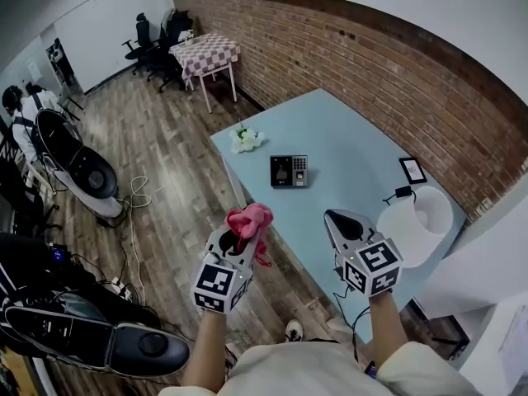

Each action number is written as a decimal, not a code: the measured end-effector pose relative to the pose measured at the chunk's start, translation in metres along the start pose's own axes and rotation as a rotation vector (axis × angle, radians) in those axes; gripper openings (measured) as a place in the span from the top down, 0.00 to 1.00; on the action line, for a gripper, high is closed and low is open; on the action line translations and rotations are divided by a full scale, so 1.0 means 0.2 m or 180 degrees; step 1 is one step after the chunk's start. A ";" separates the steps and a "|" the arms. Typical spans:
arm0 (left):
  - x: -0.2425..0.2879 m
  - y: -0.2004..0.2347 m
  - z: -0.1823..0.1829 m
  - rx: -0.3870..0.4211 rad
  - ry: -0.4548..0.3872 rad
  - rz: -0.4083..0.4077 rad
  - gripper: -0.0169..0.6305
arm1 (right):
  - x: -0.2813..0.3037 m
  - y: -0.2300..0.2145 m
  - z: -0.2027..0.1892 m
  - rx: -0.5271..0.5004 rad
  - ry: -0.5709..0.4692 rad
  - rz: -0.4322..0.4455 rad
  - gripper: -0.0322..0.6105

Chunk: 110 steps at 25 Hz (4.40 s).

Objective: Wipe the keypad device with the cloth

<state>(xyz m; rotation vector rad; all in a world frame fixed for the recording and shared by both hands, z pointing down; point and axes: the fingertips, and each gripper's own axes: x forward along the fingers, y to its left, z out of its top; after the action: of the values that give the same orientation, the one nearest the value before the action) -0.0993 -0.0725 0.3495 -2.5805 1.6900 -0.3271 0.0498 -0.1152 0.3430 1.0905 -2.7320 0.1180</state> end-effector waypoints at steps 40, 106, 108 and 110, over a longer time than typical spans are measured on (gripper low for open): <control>1.00 0.43 -0.30 -0.0143 0.0324 -0.0312 0.82 | 0.67 -0.53 -0.26 0.0322 0.0317 -0.0276 0.94; 1.65 0.45 -1.50 0.0077 0.1390 -0.1122 0.82 | 0.98 -0.77 -0.60 0.0761 0.0963 -0.0631 0.94; 1.65 0.44 -1.51 0.0048 0.1383 -0.1110 0.82 | 0.98 -0.77 -0.60 0.0766 0.0964 -0.0632 0.94; 1.64 0.43 -1.52 0.0024 0.1402 -0.1112 0.82 | 0.97 -0.76 -0.61 0.0766 0.0965 -0.0629 0.94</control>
<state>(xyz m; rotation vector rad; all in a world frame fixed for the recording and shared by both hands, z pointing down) -0.1104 -0.3809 0.6834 -2.9520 1.3024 -0.9755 0.0352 -0.3384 0.5027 1.2786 -2.3711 0.5464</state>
